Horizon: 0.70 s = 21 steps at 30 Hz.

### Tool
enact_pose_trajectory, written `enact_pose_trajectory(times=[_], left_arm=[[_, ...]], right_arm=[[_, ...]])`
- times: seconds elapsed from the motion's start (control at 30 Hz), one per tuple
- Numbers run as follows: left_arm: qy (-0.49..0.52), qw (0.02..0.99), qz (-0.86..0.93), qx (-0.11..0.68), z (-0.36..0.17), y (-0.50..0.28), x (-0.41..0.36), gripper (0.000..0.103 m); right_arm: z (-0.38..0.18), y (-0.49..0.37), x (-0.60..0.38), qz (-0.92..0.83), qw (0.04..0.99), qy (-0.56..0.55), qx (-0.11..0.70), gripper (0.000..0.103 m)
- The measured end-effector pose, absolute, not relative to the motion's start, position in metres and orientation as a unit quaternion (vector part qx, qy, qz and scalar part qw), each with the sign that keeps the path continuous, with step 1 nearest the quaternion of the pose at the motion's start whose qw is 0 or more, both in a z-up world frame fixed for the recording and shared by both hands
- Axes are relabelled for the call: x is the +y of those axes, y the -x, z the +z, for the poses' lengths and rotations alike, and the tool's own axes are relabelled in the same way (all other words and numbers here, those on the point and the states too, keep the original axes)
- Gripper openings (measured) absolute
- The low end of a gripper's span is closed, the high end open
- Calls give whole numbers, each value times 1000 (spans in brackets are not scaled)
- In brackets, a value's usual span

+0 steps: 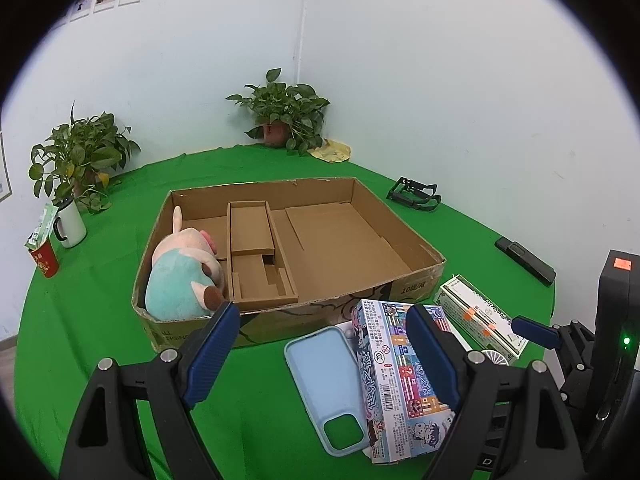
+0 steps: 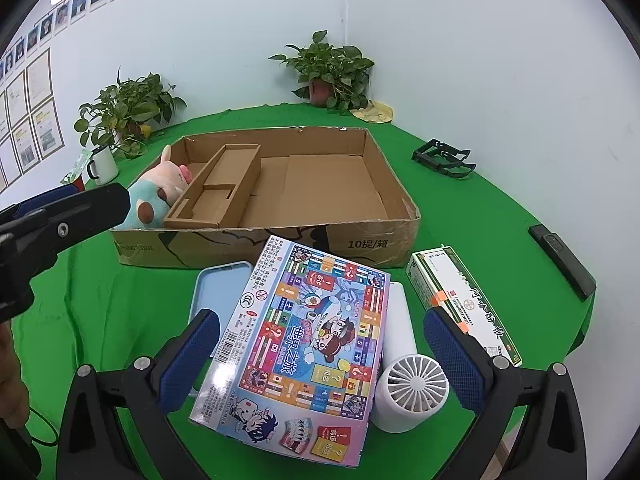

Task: Organize objects
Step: 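Move the left gripper toward the colourful board-game box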

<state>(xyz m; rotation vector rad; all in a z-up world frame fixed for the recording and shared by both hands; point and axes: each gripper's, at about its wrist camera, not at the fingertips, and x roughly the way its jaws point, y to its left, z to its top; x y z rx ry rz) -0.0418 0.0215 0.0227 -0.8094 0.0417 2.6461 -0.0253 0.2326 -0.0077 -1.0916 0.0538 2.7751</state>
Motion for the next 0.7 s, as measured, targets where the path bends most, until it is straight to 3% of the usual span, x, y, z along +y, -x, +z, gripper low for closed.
enact_pose_trajectory(times=[0.33, 0.57, 0.7], left_arm=[[325, 214, 921, 6, 8, 47, 26, 84], [390, 281, 877, 3, -23, 49, 41, 83], [417, 307, 856, -8, -39, 50, 51, 80]], right_arm=[[-15, 15, 235, 927, 67, 369, 21, 103], [-35, -21, 248, 917, 2, 387, 94, 103], [-46, -36, 238, 914, -30, 395, 86, 103]])
